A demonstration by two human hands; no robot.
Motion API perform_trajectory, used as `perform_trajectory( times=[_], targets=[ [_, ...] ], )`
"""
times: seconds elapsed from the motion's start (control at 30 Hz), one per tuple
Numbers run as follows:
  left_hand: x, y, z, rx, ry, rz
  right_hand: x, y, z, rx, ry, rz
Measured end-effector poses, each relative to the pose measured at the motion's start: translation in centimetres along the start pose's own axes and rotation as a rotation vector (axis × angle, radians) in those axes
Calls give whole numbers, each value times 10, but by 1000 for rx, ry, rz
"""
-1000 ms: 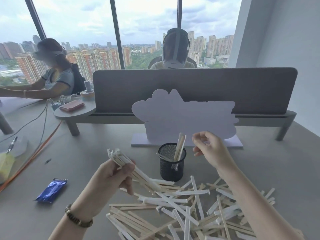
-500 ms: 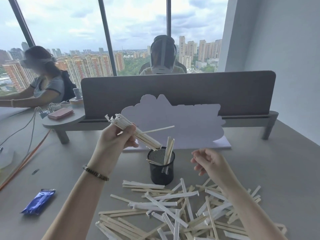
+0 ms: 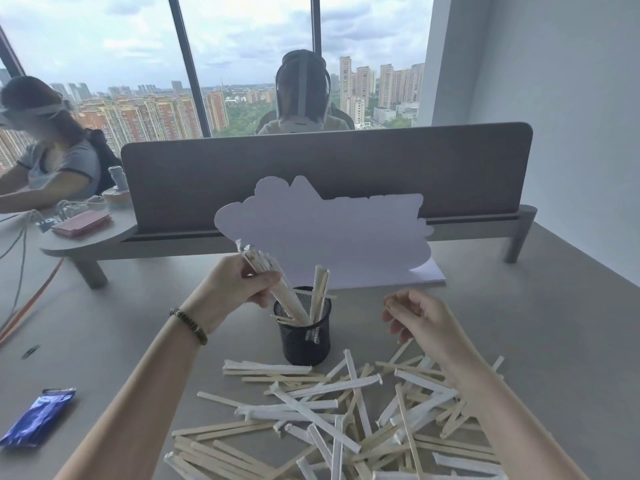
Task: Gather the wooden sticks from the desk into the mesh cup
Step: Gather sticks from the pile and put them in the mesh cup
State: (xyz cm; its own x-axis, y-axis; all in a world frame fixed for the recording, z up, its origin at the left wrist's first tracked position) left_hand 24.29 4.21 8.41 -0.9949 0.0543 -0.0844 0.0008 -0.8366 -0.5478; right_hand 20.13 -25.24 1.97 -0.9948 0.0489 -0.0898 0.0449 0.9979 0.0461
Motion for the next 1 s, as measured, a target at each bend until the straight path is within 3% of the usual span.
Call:
perform_trajectory(
  times=[0.4, 0.8, 1.0],
  targets=[
    [-1, -20, 1, 139, 37, 70, -3, 1, 6, -5, 6, -11],
    [2, -4, 13, -294, 82, -61, 1, 4, 4, 17, 25, -37],
    [13, 5, 6, -277, 94, 24, 4, 10, 6, 10, 29, -59]
  ],
)
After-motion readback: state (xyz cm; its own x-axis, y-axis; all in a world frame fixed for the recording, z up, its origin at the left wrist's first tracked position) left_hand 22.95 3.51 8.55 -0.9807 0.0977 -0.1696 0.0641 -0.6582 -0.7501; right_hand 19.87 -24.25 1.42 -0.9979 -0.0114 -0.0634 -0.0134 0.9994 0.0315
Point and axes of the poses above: each hand's wrist, its own x-axis away from the middle knuckle, its own y-axis out of the palm, z = x × y, the point moved 3 cm from there along -x, towards the middle knuckle, and after that the axes turned 12 degrees about -x, right-handed, at the moved point
